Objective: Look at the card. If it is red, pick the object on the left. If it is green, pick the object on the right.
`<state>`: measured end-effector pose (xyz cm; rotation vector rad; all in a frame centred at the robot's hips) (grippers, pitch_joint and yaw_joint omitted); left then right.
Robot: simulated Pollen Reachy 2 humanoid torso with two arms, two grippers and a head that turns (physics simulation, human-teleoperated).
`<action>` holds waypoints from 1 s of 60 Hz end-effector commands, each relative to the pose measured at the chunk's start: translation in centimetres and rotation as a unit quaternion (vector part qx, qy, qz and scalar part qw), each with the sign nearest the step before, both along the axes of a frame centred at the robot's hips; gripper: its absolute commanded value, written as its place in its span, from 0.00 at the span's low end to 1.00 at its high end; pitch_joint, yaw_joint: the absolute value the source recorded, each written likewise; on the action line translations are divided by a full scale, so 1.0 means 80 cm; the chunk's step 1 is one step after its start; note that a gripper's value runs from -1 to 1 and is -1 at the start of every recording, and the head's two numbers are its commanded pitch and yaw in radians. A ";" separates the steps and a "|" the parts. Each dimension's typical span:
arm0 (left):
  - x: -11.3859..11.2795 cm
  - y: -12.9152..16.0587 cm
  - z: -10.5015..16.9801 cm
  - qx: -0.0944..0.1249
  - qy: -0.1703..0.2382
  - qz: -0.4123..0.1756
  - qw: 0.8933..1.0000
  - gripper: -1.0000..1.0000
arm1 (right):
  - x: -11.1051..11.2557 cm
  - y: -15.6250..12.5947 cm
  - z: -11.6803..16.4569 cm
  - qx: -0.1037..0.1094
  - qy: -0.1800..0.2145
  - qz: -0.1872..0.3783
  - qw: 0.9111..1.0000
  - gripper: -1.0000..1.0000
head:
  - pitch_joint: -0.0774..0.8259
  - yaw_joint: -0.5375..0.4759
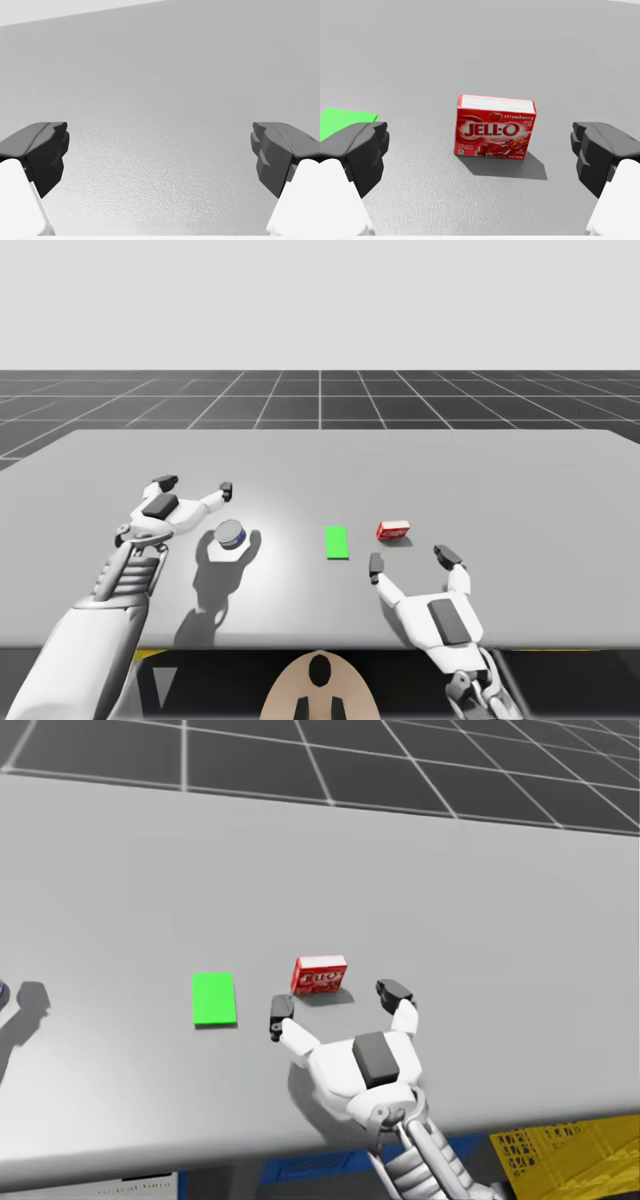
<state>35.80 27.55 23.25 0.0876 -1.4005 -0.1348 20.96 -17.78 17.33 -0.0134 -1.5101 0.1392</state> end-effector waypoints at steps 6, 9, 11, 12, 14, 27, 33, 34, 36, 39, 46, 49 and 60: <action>-0.001 0.000 -0.004 0.006 0.003 0.006 1.000 0.00 | 0.024 0.035 -0.026 0.044 0.037 -0.026 0.998 0.00 | 0.80 0.24; -0.001 0.000 -0.004 0.007 0.003 0.006 1.000 0.00 | 0.033 0.035 -0.028 0.045 0.039 -0.030 0.998 0.00 | 0.80 0.24; -0.001 0.000 -0.005 0.008 0.003 0.007 1.000 0.00 | 0.043 0.034 -0.029 0.046 0.041 -0.034 0.997 0.00 | 0.80 0.24; -0.001 0.000 -0.005 0.008 0.002 0.007 1.000 0.00 | 0.045 0.034 -0.029 0.047 0.043 -0.035 0.997 0.00 | 0.80 0.24; -0.001 0.000 -0.005 0.009 0.002 0.008 1.000 0.00 | 0.055 0.034 -0.030 0.050 0.049 -0.038 0.997 0.00 | 0.80 0.24; 0.000 0.001 -0.005 0.010 0.000 0.010 1.000 0.00 | 0.098 0.029 -0.034 0.061 0.066 -0.053 0.995 0.00 | 0.81 0.24; 0.000 0.002 -0.005 0.011 -0.001 0.011 1.000 0.00 | 0.114 0.030 -0.038 0.071 0.085 -0.054 0.992 0.00 | 0.81 0.24; 0.000 0.002 -0.005 0.011 -0.002 0.011 1.000 0.00 | 0.115 0.030 -0.038 0.071 0.086 -0.054 0.992 0.00 | 0.81 0.24; 0.001 0.002 -0.005 0.011 -0.002 0.011 1.000 0.00 | 0.120 0.031 -0.040 0.071 0.088 -0.056 0.992 0.00 | 0.81 0.24; 0.001 0.002 -0.005 0.011 -0.002 0.011 1.000 0.00 | 0.123 0.032 -0.041 0.071 0.090 -0.055 0.992 0.00 | 0.81 0.24; 0.001 0.002 -0.005 0.011 -0.002 0.011 1.000 0.00 | 0.135 0.036 -0.047 0.082 0.110 -0.054 0.989 0.00 | 0.82 0.24; 0.001 0.002 -0.005 0.011 -0.002 0.011 1.000 0.00 | 0.136 0.036 -0.050 0.085 0.118 -0.052 0.988 0.00 | 0.82 0.24; 0.001 0.002 -0.006 0.012 -0.002 0.011 1.000 0.00 | 0.131 0.039 -0.056 0.080 0.122 -0.041 0.988 0.00 | 0.82 0.24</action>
